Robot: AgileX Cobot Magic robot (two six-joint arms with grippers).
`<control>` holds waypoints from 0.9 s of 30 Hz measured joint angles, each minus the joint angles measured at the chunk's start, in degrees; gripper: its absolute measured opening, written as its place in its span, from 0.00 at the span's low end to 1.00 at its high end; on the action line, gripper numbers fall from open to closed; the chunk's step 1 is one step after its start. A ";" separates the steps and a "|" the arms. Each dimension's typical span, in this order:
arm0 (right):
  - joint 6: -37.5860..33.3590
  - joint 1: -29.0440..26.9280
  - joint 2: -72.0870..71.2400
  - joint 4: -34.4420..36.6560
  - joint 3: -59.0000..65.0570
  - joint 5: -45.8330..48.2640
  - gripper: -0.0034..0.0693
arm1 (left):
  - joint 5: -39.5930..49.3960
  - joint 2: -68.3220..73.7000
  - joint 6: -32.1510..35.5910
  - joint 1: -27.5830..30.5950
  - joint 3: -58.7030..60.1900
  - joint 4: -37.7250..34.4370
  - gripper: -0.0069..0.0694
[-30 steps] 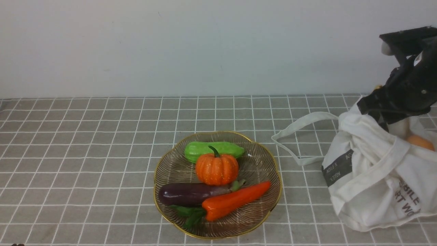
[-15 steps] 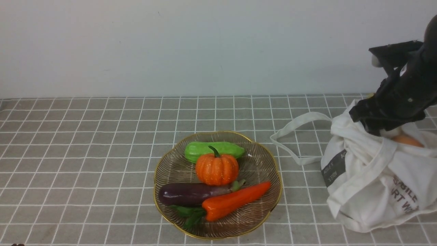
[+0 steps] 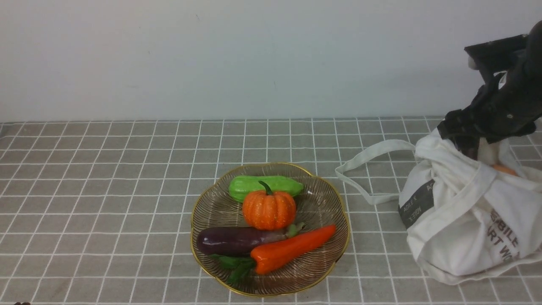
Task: Take vegetables from bag on grey coffee tablecloth place on plate.
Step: 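Reach into the white cloth bag and grasp a vegetable inside with the right gripper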
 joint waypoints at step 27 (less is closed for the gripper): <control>0.67 -7.42 -1.47 8.61 -2.82 2.52 0.71 | 0.00 0.00 0.00 0.00 0.00 0.00 0.08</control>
